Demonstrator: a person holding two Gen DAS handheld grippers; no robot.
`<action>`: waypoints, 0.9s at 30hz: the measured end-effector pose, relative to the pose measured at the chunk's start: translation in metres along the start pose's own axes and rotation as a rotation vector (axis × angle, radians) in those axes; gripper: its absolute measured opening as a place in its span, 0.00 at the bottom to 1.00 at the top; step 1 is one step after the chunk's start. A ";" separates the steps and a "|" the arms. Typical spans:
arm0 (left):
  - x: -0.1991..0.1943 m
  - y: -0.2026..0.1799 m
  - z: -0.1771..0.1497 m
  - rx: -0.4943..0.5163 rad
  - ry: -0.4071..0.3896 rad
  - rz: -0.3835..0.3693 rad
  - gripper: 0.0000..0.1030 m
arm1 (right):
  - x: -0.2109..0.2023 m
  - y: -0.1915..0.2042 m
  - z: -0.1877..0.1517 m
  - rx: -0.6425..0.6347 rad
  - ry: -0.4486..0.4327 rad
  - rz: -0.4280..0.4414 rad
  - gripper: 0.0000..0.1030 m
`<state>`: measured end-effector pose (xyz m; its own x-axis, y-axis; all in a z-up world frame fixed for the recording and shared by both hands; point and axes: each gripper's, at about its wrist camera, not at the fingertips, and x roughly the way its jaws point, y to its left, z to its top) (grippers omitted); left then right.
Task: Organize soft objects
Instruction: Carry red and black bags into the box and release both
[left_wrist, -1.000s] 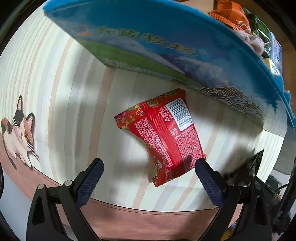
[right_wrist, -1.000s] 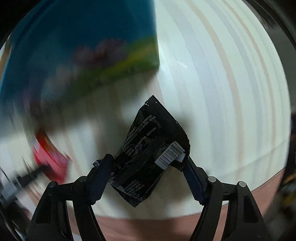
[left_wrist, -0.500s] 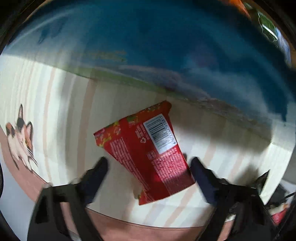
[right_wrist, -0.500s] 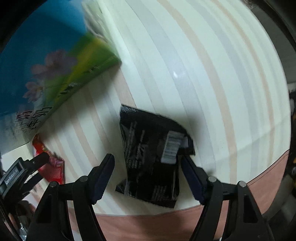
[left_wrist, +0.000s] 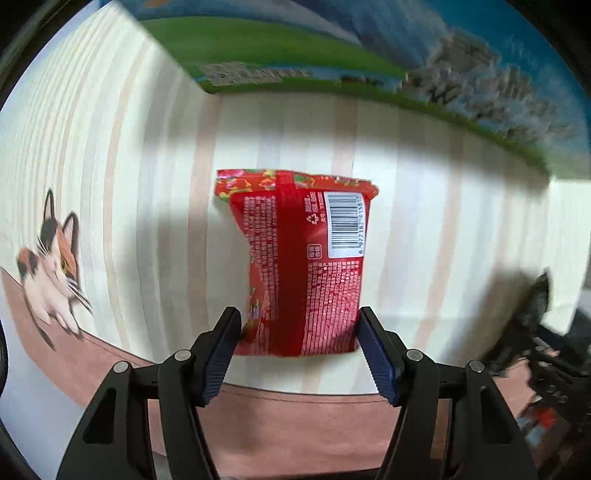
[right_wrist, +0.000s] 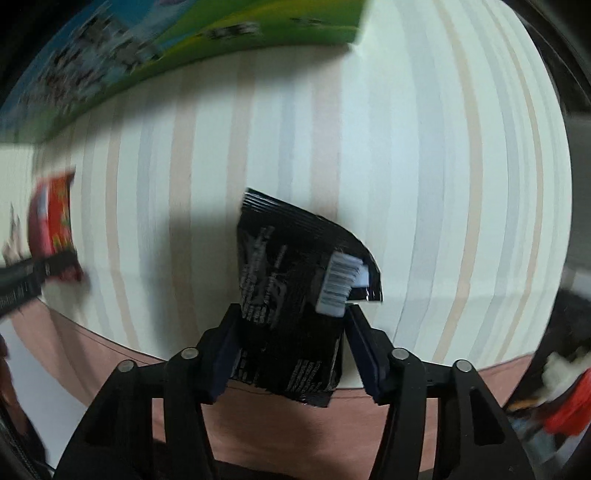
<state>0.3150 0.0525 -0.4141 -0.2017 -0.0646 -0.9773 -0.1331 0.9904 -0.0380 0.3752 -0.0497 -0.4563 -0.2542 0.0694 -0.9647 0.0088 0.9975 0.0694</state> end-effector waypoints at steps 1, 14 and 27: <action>-0.004 0.003 0.000 -0.016 -0.013 -0.022 0.61 | -0.001 0.000 -0.001 0.023 -0.005 0.016 0.67; -0.018 -0.001 -0.011 0.068 -0.082 0.078 0.42 | 0.044 0.084 -0.039 -0.042 -0.043 -0.069 0.45; -0.209 0.002 0.011 0.132 -0.299 -0.011 0.42 | -0.133 0.149 -0.041 -0.168 -0.271 0.342 0.43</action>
<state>0.3679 0.0696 -0.2120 0.0954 -0.0563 -0.9938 -0.0023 0.9984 -0.0568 0.3709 0.0899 -0.3078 -0.0023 0.4162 -0.9093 -0.1142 0.9032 0.4137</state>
